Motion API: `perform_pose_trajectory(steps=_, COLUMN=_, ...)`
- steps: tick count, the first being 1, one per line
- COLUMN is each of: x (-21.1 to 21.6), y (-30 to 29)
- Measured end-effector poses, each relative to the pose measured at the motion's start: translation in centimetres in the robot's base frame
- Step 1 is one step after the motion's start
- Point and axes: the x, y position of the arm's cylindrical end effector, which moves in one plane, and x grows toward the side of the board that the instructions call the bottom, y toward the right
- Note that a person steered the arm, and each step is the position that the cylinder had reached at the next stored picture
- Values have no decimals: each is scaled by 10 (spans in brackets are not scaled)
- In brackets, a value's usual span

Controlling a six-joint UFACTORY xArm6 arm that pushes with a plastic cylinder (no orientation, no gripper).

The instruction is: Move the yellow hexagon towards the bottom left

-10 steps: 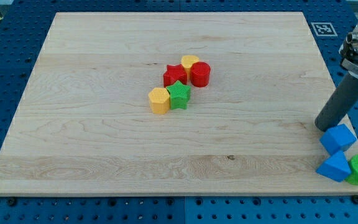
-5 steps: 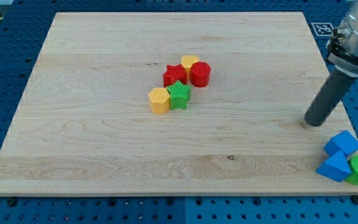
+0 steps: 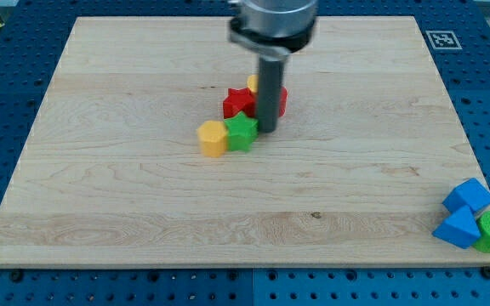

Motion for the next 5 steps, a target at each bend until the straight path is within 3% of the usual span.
perform_pose_trajectory(steps=2, x=34, y=-111)
perform_pose_trajectory(steps=4, x=45, y=-142)
perform_pose_trajectory(steps=5, x=80, y=-150)
